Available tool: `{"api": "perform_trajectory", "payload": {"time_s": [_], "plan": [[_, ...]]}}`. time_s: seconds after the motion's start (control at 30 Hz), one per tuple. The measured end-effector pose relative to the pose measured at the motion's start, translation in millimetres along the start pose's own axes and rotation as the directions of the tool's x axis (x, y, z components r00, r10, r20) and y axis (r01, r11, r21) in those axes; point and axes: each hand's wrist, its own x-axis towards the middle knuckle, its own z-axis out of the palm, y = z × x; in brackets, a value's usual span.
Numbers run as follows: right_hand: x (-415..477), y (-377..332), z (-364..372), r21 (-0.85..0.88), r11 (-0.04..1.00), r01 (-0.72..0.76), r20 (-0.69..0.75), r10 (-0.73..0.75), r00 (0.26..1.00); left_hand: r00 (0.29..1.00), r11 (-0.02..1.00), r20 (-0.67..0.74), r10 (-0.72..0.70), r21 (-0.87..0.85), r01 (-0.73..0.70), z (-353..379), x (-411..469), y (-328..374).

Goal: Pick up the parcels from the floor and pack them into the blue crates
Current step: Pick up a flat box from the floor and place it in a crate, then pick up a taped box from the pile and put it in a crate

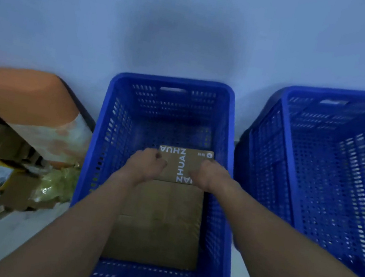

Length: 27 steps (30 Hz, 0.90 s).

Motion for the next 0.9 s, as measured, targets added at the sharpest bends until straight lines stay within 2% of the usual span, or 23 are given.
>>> {"api": "perform_trajectory", "payload": {"time_s": [0.07,0.2,0.3,0.47,0.7,0.9], "plan": [[-26,1,-8,-0.035,0.999,-0.006,-0.056,0.004,0.998,0.999,0.998,-0.025,0.029,0.047,-0.028,-7,-19,13],[-80,10,-19,-0.048,0.999,-0.009,-0.193,0.0,0.981,0.982,0.979,-0.046,0.182,0.104,-0.176,-23,-64,45],[-128,17,-16,-0.029,0.999,-0.02,-0.262,0.012,0.965,0.945,0.944,-0.072,0.32,0.116,-0.31,-36,-110,61],[-210,39,-2,0.029,0.997,-0.077,-0.363,0.083,0.928,0.882,0.876,-0.065,0.467,0.17,-0.451,-40,-183,85],[-317,111,28,0.15,0.962,-0.228,-0.406,0.27,0.873,0.833,0.799,0.094,0.545,0.244,-0.55,4,-274,142],[-398,205,87,0.245,0.908,-0.34,-0.383,0.413,0.826,0.741,0.688,0.27,0.615,0.275,-0.672,89,-338,185]]}}
